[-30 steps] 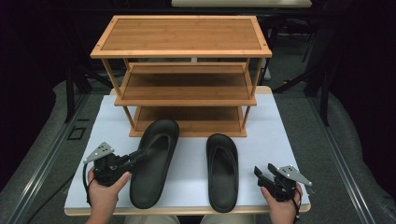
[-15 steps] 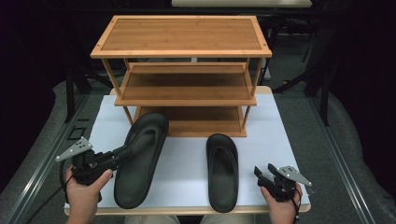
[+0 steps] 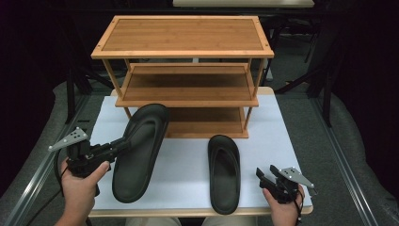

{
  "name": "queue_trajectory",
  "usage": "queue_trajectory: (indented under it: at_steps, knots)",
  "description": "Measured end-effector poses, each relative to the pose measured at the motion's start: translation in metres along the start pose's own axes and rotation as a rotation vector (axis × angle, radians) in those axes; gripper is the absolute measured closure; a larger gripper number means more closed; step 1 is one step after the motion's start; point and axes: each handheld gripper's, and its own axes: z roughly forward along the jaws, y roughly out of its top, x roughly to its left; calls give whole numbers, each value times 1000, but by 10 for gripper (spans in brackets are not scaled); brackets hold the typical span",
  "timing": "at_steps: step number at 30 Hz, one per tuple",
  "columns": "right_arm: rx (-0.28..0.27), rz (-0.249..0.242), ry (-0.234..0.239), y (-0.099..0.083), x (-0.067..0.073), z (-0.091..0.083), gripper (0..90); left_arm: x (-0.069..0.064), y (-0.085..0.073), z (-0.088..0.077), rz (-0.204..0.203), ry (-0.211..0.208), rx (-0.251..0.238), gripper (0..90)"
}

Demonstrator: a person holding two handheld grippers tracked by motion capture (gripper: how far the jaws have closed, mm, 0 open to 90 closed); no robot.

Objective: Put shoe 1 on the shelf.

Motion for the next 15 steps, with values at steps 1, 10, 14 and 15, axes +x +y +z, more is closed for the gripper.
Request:
queue_trajectory:
  at_steps: [1, 10, 14, 15]
  knots:
    - [12, 1, -2, 0, -1, -1, 404, 0, 3, 0, 3, 2, 1, 693]
    - [19, 1, 0, 1, 0, -1, 404, 3, 25, 10, 3, 10, -12, 693]
    - [10, -2, -1, 0, 0, -1, 404, 6, 33, 17, -3, 12, -13, 693]
    - [9, -2, -1, 0, 0, -1, 404, 7, 36, 19, -5, 11, -12, 693]
